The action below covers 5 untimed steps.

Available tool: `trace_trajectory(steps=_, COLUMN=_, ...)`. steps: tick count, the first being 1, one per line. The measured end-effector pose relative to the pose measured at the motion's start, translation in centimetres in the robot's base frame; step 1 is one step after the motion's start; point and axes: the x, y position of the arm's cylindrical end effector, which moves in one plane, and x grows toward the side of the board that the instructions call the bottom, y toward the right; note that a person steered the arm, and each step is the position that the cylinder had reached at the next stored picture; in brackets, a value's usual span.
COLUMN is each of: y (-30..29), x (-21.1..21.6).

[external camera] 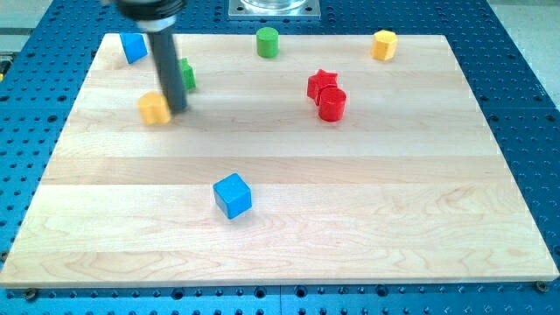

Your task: Slide the yellow heart vertically below the blue triangle

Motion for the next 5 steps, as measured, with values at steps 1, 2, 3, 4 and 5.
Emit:
trace_trajectory(steps=1, y=-1.4, x=3.0)
trace_trajectory(steps=2, y=-4.0, x=4.6)
trace_trajectory(steps=3, y=-4.0, x=4.6)
trace_trajectory(steps=4, y=-2.1, x=6.5)
trace_trajectory(steps=5, y=-2.1, x=7.4)
